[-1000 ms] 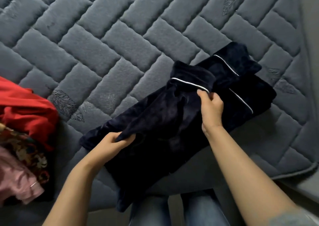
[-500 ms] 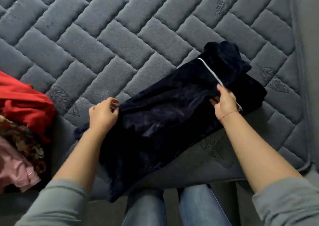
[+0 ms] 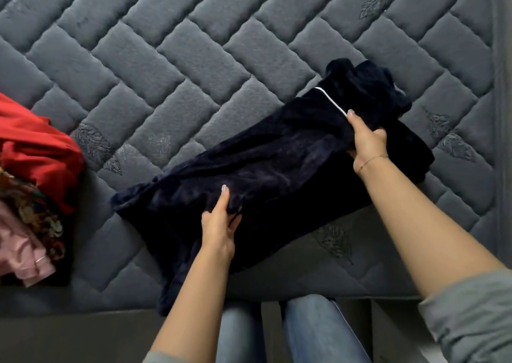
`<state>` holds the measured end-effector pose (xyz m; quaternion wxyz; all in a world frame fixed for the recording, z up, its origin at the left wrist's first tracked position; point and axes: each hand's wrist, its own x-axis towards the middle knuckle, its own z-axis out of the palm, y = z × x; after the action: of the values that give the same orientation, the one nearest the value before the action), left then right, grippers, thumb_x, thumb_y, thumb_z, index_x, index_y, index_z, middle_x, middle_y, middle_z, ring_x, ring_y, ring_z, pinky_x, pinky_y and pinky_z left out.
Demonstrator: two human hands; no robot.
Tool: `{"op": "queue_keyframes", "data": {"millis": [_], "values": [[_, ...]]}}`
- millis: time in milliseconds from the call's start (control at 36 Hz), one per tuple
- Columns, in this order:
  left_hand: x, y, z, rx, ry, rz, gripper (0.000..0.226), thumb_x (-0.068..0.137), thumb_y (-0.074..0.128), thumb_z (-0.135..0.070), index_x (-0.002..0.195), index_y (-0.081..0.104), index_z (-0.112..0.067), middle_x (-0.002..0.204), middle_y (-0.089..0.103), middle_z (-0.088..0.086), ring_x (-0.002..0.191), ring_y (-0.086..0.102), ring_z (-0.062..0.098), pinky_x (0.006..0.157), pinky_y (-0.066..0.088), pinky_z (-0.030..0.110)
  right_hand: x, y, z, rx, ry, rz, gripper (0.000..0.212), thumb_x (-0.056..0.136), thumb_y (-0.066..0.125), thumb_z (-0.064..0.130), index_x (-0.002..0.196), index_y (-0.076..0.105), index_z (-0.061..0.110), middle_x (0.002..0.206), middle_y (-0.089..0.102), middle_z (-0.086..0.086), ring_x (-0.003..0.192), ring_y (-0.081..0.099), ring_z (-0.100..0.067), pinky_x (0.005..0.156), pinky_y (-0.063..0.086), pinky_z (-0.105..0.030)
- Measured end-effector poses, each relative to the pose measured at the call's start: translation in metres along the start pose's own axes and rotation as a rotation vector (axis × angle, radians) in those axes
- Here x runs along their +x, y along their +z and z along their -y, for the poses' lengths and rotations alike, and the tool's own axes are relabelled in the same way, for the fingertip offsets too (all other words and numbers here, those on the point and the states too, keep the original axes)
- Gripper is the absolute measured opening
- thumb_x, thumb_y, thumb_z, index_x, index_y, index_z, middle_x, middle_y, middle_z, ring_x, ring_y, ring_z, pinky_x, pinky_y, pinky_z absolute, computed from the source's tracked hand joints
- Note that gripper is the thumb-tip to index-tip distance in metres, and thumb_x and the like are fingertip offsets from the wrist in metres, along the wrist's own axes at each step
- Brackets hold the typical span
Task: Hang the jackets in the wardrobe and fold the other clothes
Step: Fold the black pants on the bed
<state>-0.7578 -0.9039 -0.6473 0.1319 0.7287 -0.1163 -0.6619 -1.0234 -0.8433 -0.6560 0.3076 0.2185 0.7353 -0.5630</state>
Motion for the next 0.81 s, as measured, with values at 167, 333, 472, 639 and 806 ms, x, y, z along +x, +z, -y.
{"op": "queue_keyframes", "data": {"millis": [167, 333, 472, 639, 806], "values": [[-0.012, -0.009, 0.011, -0.071, 0.194, -0.103, 0.021, 0.087, 0.061, -0.006, 0.105, 0.05, -0.011, 0.094, 0.063, 0.004, 0.069, 0.068, 0.004, 0.051, 0.052, 0.02, -0.01, -0.033, -0.003, -0.192, -0.364, -0.099, 0.041, 0.086, 0.062, 0.017, 0.124, 0.052, 0.002, 0.117, 0.063, -0.006, 0.102, 0.062, -0.011, 0.089, 0.049, -0.017], [-0.012, -0.03, 0.038, 0.004, 0.119, -0.047, 0.027, 0.09, 0.059, -0.005, 0.115, 0.05, -0.006, 0.106, 0.066, 0.011, 0.077, 0.071, 0.01, 0.058, 0.056, 0.025, -0.013, -0.074, -0.037, -0.238, -0.354, -0.094, 0.045, 0.088, 0.062, 0.008, 0.131, 0.049, 0.001, 0.126, 0.059, -0.01, 0.114, 0.058, -0.017, 0.101, 0.046, -0.028], [-0.004, -0.028, 0.052, 0.112, 0.007, -0.092, 0.057, 0.088, 0.068, -0.011, 0.136, 0.038, -0.001, 0.13, 0.055, 0.015, 0.1, 0.063, 0.022, 0.084, 0.051, 0.037, -0.006, -0.087, -0.038, -0.16, -0.212, -0.011, 0.038, 0.083, 0.073, 0.021, 0.117, 0.056, 0.016, 0.106, 0.067, 0.002, 0.084, 0.069, -0.006, 0.055, 0.055, -0.022], [-0.023, -0.009, 0.04, 0.434, 0.506, -0.519, 0.091, 0.072, 0.081, -0.013, 0.144, 0.024, -0.013, 0.146, 0.024, 0.017, 0.131, 0.032, 0.032, 0.104, 0.03, 0.03, -0.018, -0.083, -0.007, -0.031, -0.257, 0.142, 0.016, 0.08, 0.075, 0.023, 0.094, 0.071, 0.02, 0.099, 0.074, 0.004, 0.096, 0.069, -0.011, 0.082, 0.055, -0.025], [-0.025, 0.013, 0.007, 1.014, 1.047, -0.275, 0.066, 0.081, 0.074, -0.023, 0.138, 0.045, -0.012, 0.14, 0.044, 0.012, 0.13, 0.038, 0.03, 0.106, 0.027, 0.042, -0.03, -0.067, 0.03, 0.248, -0.201, 0.282, 0.015, 0.086, 0.067, 0.008, 0.098, 0.068, 0.016, 0.097, 0.074, 0.0, 0.096, 0.069, -0.015, 0.086, 0.054, -0.029]]}}
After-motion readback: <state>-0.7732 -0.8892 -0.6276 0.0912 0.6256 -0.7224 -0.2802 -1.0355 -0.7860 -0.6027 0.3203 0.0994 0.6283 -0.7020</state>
